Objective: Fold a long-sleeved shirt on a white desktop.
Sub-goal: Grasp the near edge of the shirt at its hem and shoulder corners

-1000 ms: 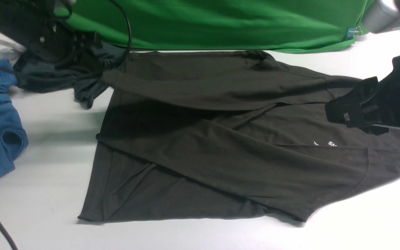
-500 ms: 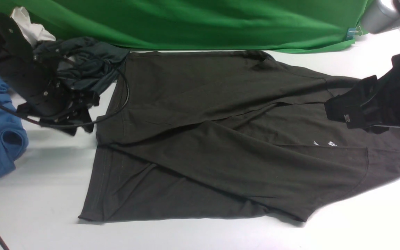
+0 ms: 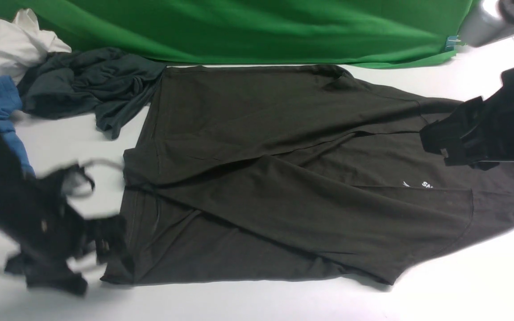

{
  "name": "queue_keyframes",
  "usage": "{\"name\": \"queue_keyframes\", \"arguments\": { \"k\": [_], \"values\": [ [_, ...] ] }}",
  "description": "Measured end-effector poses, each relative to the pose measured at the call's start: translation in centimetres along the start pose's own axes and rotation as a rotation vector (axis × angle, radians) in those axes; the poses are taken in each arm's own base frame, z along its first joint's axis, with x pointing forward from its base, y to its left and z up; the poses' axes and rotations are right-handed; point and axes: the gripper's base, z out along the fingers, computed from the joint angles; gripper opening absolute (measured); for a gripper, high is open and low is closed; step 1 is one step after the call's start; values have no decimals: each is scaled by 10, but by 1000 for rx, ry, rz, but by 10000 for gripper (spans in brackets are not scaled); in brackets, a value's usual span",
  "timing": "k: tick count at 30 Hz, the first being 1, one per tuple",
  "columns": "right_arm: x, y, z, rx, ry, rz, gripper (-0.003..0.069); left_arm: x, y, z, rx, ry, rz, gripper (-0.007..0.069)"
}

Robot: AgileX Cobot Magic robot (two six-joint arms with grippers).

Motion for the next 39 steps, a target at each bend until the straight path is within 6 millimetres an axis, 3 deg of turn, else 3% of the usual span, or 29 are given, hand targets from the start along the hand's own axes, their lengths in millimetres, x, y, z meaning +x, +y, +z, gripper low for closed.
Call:
{"name": "queue_keyframes", "arguments": {
  "k": [8, 9, 11, 13, 14, 18, 20, 21, 24, 27, 39],
  "values": [
    [0, -1, 20, 3, 54, 3, 242, -3, -2, 15, 105, -165, 2, 525],
    [0, -2, 26, 3, 74, -5, 242, -6, -2, 18, 117, -175, 4, 469],
    [1, -2, 31, 3, 93, -29, 242, -7, -2, 19, 119, -177, 9, 428],
    [5, -2, 38, -4, 156, -113, 243, -9, -1, 21, 115, -179, 19, 323],
    [6, -2, 39, -5, 162, -121, 244, -9, 0, 21, 114, -179, 19, 313],
    [27, -2, 61, -22, 294, -318, 365, -9, 1, 23, 109, -177, 26, 89],
    [32, -2, 67, -15, 326, -371, 405, -9, 1, 23, 111, -175, 24, 61],
    [46, -2, 78, -6, 390, -438, 456, -9, 1, 23, 112, -175, 27, 46],
    [69, -4, 97, 5, 447, -505, 498, -9, 0, 19, 104, -182, 49, 46],
    [83, -6, 113, 3, 458, -517, 496, -7, 1, 15, 77, -189, 84, 46],
    [103, 4, 165, -40, 496, -562, 436, -6, 0, 7, 53, -226, 106, 46]
  ]
}}
